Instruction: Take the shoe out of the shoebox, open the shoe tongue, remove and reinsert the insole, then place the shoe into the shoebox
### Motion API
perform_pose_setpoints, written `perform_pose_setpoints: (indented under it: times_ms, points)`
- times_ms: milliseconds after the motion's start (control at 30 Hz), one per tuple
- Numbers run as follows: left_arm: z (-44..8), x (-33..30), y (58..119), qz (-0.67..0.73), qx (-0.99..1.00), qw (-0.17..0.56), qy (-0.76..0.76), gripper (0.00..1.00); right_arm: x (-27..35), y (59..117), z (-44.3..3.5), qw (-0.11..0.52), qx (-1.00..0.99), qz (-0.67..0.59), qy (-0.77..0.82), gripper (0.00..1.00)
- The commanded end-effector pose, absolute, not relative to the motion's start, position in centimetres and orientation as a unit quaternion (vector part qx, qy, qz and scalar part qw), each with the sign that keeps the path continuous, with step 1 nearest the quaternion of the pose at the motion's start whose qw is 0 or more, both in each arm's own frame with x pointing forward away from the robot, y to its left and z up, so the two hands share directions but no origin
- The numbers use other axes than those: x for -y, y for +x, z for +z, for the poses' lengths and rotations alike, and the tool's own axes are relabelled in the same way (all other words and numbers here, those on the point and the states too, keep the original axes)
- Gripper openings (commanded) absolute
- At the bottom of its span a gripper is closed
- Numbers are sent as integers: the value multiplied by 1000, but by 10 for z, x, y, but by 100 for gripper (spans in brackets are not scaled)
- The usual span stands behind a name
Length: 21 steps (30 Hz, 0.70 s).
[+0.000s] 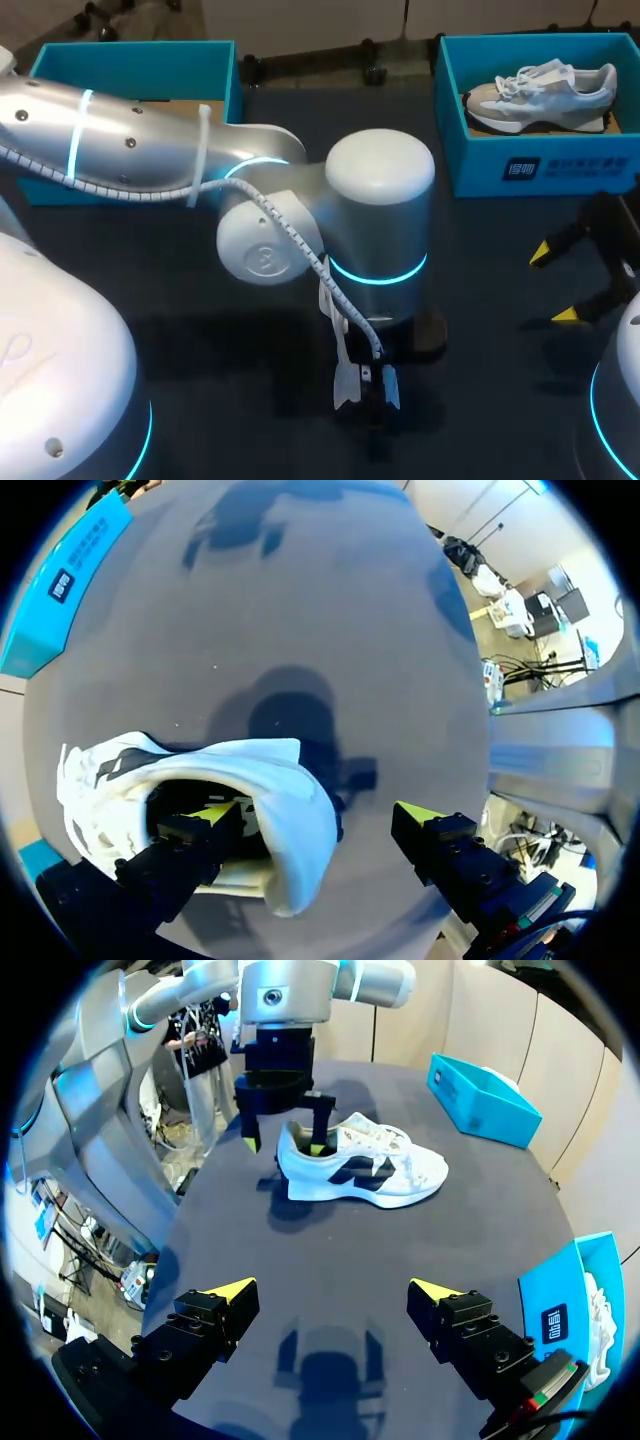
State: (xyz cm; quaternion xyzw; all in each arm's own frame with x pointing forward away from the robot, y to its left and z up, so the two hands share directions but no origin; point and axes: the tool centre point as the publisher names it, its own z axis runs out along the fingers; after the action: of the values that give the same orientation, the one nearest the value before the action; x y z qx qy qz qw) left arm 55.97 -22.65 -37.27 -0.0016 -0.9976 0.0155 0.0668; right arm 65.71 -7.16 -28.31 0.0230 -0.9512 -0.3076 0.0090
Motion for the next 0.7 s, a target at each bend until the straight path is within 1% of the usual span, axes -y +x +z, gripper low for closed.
perform_pose_setpoints:
  times_ms: [33,133,167,233,267,300,367,400,433,467,500,700]
  points:
    - [-385,231,558,8,998,67,2,100,71,656,-283,8,952,-306,23,100]
    - [-387,231,557,3,998,58,6,100,71,656,-283,8,952,-306,23,100]
    - [-387,231,557,0,999,51,9,98,71,656,-283,8,952,-306,23,100]
    - [-389,231,557,-1,999,47,13,84,71,656,-283,8,952,-306,23,100]
    - [-389,231,558,-1,999,48,13,79,71,656,-283,8,952,-306,23,100]
    - [-390,231,558,-2,999,49,14,65,71,656,-283,8,952,-306,23,100]
    - [-391,231,559,-3,999,48,17,45,71,656,-283,8,952,-306,23,100]
    - [-391,231,559,-3,999,47,18,29,71,656,-283,8,952,-306,23,100]
    - [-391,231,559,-3,999,47,18,9,71,656,-283,8,952,-306,23,100]
    - [-391,231,559,-3,999,47,18,9,71,656,-283,8,952,-306,23,100]
    - [-390,231,559,-3,999,46,19,0,71,656,-283,8,952,-306,23,100]
    - [-388,230,560,-4,999,44,20,0,71,656,-283,8,952,-306,23,100]
